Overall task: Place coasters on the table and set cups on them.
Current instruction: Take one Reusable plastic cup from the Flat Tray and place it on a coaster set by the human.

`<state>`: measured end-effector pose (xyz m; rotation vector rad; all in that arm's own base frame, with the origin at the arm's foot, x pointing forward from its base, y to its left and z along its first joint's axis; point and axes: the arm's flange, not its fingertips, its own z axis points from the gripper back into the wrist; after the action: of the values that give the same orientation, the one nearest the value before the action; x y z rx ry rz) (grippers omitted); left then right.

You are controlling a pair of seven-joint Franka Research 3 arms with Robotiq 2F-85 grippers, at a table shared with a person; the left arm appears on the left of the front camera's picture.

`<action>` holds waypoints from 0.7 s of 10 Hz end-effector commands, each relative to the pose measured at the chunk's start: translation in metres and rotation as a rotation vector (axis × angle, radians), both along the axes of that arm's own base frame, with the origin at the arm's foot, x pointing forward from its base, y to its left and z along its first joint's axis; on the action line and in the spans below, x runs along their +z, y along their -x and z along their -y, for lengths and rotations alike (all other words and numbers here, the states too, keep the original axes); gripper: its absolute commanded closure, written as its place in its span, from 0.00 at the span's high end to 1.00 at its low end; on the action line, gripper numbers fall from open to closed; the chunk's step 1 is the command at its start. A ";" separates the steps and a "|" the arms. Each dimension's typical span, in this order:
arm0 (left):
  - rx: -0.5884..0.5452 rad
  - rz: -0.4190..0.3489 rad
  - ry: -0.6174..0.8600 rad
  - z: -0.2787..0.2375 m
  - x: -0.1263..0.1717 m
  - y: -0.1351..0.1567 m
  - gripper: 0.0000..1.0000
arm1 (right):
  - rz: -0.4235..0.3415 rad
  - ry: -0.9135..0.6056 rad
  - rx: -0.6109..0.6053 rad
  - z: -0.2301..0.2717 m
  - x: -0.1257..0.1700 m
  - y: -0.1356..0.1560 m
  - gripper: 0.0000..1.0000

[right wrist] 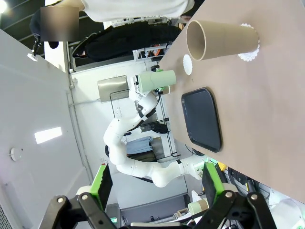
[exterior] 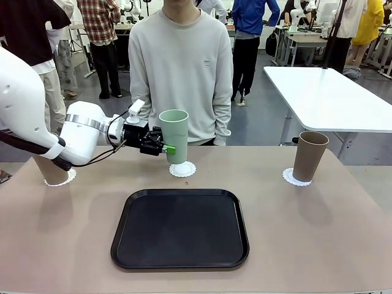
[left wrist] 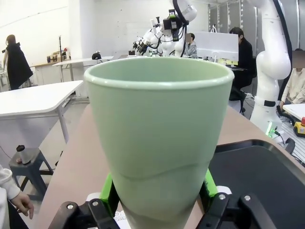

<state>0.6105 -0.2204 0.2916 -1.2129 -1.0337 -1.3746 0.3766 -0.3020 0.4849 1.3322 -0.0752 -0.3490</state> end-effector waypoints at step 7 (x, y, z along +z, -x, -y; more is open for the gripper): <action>0.032 0.012 -0.018 0.009 -0.036 -0.041 0.83 | 0.002 -0.015 -0.009 -0.002 0.001 0.000 1.00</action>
<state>0.6396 -0.2272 0.2582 -1.1732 -1.0391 -1.3661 0.3766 -0.3020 0.4849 1.3322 -0.0752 -0.3490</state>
